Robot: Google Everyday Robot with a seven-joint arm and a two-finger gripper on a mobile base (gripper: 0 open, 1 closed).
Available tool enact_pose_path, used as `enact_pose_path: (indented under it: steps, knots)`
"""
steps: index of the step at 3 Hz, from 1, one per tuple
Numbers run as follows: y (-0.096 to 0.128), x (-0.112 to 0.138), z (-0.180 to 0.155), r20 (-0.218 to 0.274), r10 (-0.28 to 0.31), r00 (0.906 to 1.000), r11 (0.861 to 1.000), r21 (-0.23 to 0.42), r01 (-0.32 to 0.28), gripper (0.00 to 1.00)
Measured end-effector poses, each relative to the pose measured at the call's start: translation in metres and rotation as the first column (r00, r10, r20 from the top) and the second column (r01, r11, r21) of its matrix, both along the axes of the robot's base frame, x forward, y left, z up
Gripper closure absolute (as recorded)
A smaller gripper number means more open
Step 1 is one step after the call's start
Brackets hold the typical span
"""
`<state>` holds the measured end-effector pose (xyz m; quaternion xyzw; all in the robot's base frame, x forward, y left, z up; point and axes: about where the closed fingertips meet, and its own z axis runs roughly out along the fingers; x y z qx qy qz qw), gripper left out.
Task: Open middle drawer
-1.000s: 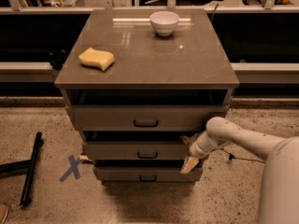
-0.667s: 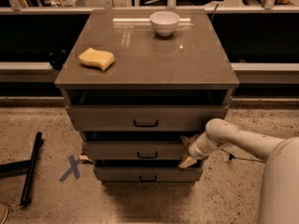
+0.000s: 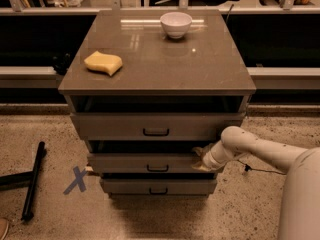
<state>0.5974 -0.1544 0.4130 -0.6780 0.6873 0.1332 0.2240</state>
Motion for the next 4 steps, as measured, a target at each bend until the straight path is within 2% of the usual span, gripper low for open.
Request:
enact_pose_path:
  steps: [1,4]
  knots:
    - [0.0,0.0,0.0014,0.0,0.0,1.0,1.0,0.0,0.0,1.0]
    - [0.0,0.0,0.0027,0.0,0.0,1.0,1.0,0.0,0.0,0.28]
